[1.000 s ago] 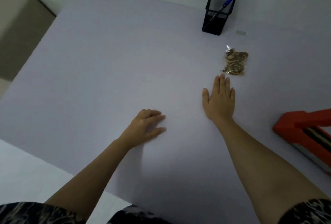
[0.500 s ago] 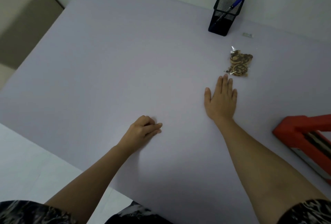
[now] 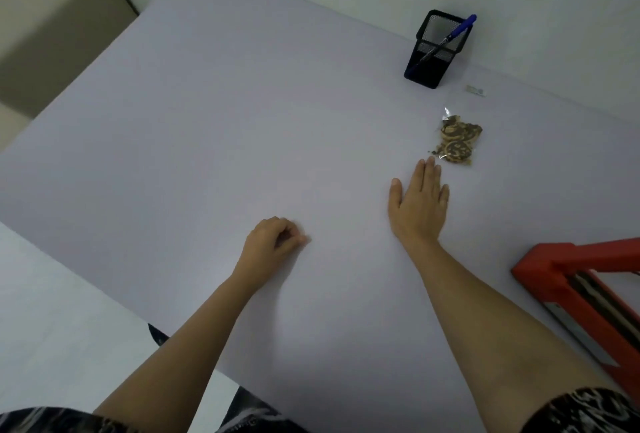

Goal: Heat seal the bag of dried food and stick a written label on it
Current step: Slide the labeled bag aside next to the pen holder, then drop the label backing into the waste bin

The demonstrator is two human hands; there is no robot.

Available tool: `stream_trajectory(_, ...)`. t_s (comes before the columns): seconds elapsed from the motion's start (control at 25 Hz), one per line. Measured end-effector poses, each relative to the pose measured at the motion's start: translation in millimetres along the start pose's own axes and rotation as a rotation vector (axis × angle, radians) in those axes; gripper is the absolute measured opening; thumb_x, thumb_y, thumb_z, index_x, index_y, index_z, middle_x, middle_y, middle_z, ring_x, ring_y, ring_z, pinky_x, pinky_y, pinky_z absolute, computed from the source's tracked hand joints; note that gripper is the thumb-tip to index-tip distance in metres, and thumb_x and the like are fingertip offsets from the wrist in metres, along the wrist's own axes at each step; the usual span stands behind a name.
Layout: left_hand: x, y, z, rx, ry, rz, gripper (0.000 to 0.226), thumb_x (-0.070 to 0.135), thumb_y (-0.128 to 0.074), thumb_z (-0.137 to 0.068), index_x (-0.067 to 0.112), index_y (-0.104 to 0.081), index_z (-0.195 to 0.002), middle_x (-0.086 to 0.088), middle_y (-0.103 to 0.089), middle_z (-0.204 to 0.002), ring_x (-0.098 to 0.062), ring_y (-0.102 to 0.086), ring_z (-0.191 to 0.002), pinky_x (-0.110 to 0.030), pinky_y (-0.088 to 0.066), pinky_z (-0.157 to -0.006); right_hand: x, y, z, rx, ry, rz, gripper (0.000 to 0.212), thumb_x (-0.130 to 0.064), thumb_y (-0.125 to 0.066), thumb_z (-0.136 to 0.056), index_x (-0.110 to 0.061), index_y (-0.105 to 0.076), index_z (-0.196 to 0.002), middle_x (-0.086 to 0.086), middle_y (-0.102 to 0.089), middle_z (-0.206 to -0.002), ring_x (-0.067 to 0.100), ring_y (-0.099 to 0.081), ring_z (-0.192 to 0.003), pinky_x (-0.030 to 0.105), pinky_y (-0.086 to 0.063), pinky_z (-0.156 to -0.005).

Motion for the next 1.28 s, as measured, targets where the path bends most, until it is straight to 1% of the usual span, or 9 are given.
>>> stream_trajectory(0.16, -22.9, 39.5, 30.2, 0.152, 0.252, 0.322, 0.021, 0.033, -0.06, -0.089, 0.015, -0.061, -0.077, 0.005, -0.064, -0.072, -0.007, -0.05, -0.058, -0.017, -0.04, -0.057, -58.3, 2.2, 40.0, 0.005, 0.109, -0.191, 0.059, -0.036, -0.034, -0.097, -0.004, -0.022, -0.145, 0.012, -0.019, -0.155, 0.025, -0.014, -0.143, 0.04, -0.015, -0.117)
stream_trajectory(0.36, -95.1, 105.2, 115.8, 0.323, 0.354, 0.655, 0.015, 0.026, -0.06, -0.091, 0.013, -0.065, -0.087, 0.001, -0.068, -0.076, -0.008, -0.054, -0.058, -0.024, -0.048, -0.061, -190.2, -9.8, 162.8, -0.022, 0.222, -0.583, 0.052, -0.034, -0.035, -0.094, -0.005, -0.036, -0.138, 0.011, -0.04, -0.144, 0.022, -0.033, -0.135, 0.029, -0.023, -0.112)
stream_trajectory(0.48, -152.7, 143.4, 173.6, 0.411, 0.408, 0.773, 0.01, 0.021, -0.061, -0.09, 0.013, -0.064, -0.094, -0.001, -0.069, -0.079, -0.009, -0.06, -0.064, -0.024, -0.052, -0.065, -258.4, -24.8, 263.6, -0.064, 0.34, -0.749, 0.039, -0.03, -0.041, -0.094, -0.01, -0.047, -0.128, -0.001, -0.05, -0.126, 0.01, -0.042, -0.121, 0.014, -0.027, -0.104)
stream_trajectory(0.56, -189.1, 161.6, 208.6, 0.493, 0.456, 0.798, 0.007, 0.018, -0.061, -0.089, 0.013, -0.065, -0.092, 0.0, -0.066, -0.075, -0.009, -0.061, -0.063, -0.024, -0.05, -0.065, -286.5, -44.1, 322.6, -0.168, 0.453, -0.789, 0.03, -0.025, -0.045, -0.093, -0.013, -0.052, -0.12, -0.009, -0.052, -0.116, 0.003, -0.045, -0.112, 0.006, -0.029, -0.098)
stream_trajectory(0.68, -246.2, 169.8, 245.8, 0.574, 0.546, 0.832, 0.009, 0.014, -0.059, -0.089, 0.008, -0.065, -0.093, -0.005, -0.064, -0.076, -0.015, -0.06, -0.067, -0.028, -0.05, -0.067, -303.6, -102.5, 378.1, -0.404, 0.494, -0.738, 0.026, -0.023, -0.049, -0.094, -0.019, -0.052, -0.119, -0.012, -0.052, -0.114, 0.001, -0.047, -0.11, 0.005, -0.033, -0.095)
stream_trajectory(0.84, -326.6, 133.1, 250.0, 0.555, 0.674, 0.851, 0.009, 0.009, -0.056, -0.089, 0.011, -0.065, -0.09, -0.005, -0.064, -0.073, -0.018, -0.059, -0.065, -0.031, -0.051, -0.066, -282.0, -219.6, 373.1, -0.565, 0.266, -0.519, 0.042, -0.027, -0.048, -0.094, -0.011, -0.042, -0.133, 0.003, -0.046, -0.132, 0.014, -0.044, -0.122, 0.02, -0.035, -0.1)
stream_trajectory(0.96, -388.6, 95.0, 234.9, 0.558, 0.745, 0.821, 0.012, 0.011, -0.056, -0.089, 0.017, -0.065, -0.085, -0.005, -0.065, -0.073, -0.018, -0.062, -0.065, -0.029, -0.053, -0.066, -273.3, -306.1, 347.8, -0.67, 0.214, -0.301, 0.052, -0.026, -0.047, -0.094, -0.006, -0.031, -0.139, 0.012, -0.037, -0.142, 0.025, -0.039, -0.128, 0.028, -0.034, -0.101)
stream_trajectory(1.08, -455.1, 46.8, 214.0, 0.564, 0.791, 0.795, 0.015, 0.013, -0.056, -0.089, 0.023, -0.063, -0.08, -0.004, -0.066, -0.071, -0.019, -0.064, -0.066, -0.031, -0.053, -0.067, -270.8, -395.0, 315.1, -0.674, 0.242, -0.173, 0.053, -0.025, -0.043, -0.095, -0.005, -0.027, -0.141, 0.013, -0.034, -0.145, 0.027, -0.037, -0.13, 0.034, -0.034, -0.104)
stream_trajectory(1.28, -539.8, -20.0, 190.4, 0.568, 0.833, 0.761, 0.012, 0.015, -0.056, -0.09, 0.016, -0.066, -0.083, -0.005, -0.069, -0.073, -0.017, -0.066, -0.065, -0.03, -0.056, -0.07, -263.9, -508.9, 286.5, -0.617, 0.25, -0.126, 0.062, -0.027, -0.047, -0.094, -0.004, -0.019, -0.144, 0.016, -0.029, -0.147, 0.031, -0.036, -0.132, 0.039, -0.036, -0.106)
Point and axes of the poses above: each hand's wrist, its own z-axis away from the middle knuckle, its own y-axis out of the back of the hand, x = y × z, the point moved 6 cm from there along -z, towards the middle knuckle
